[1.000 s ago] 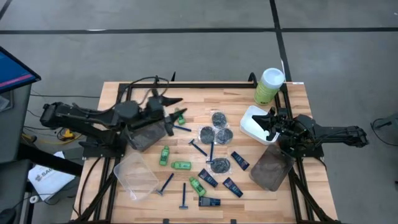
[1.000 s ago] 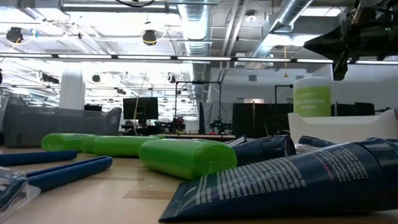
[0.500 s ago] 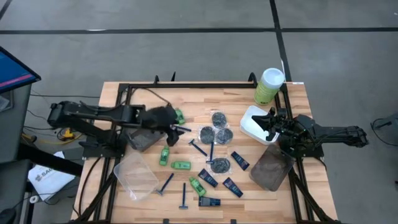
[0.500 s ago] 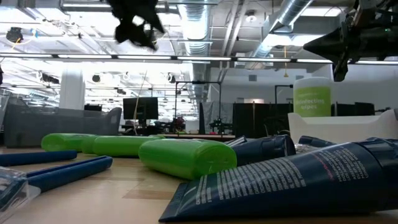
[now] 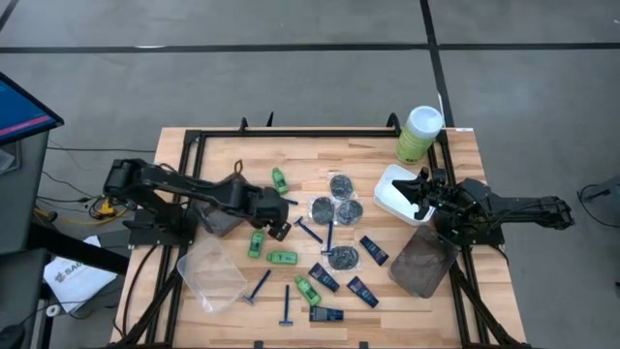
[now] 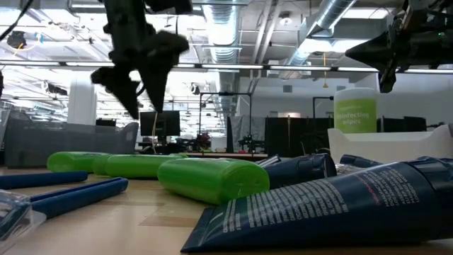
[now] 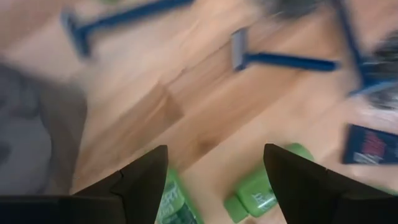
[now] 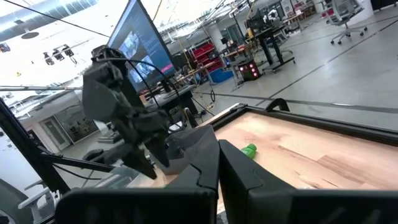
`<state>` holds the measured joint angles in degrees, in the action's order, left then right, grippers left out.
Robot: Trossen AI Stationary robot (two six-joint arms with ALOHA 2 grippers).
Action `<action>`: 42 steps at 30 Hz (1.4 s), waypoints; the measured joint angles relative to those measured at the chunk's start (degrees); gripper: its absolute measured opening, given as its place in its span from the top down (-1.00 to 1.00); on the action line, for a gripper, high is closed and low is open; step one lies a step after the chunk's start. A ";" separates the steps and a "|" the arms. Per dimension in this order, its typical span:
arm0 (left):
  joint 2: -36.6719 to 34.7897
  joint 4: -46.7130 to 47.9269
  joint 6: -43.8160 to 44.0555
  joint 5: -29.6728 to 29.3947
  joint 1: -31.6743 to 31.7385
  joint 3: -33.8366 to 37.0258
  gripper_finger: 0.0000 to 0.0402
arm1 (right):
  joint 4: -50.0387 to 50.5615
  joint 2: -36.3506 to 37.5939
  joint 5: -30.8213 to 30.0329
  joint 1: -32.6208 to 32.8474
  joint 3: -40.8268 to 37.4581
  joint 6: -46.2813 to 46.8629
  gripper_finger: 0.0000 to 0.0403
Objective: Pick & Place Travel size toiletries
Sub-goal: Put the green shampoo into the transparent bin
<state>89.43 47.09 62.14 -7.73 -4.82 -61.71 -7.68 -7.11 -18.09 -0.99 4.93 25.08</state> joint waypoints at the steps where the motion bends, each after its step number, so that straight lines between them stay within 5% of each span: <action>1: 1.02 0.29 1.32 0.85 0.00 0.00 -0.30 | -0.02 0.00 0.00 0.00 0.00 0.00 1.00; 23: 7.73 3.08 8.64 2.34 -0.26 0.09 0.04 | -0.24 0.02 -0.02 -0.02 0.00 -0.02 1.00; 42: 7.71 1.85 10.29 4.07 -0.59 4.64 0.05 | -0.50 0.00 0.00 -0.02 0.00 -0.04 1.00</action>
<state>97.14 48.94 72.44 -3.66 -5.41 -57.07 -8.19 -7.11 -18.09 -1.02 4.93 25.04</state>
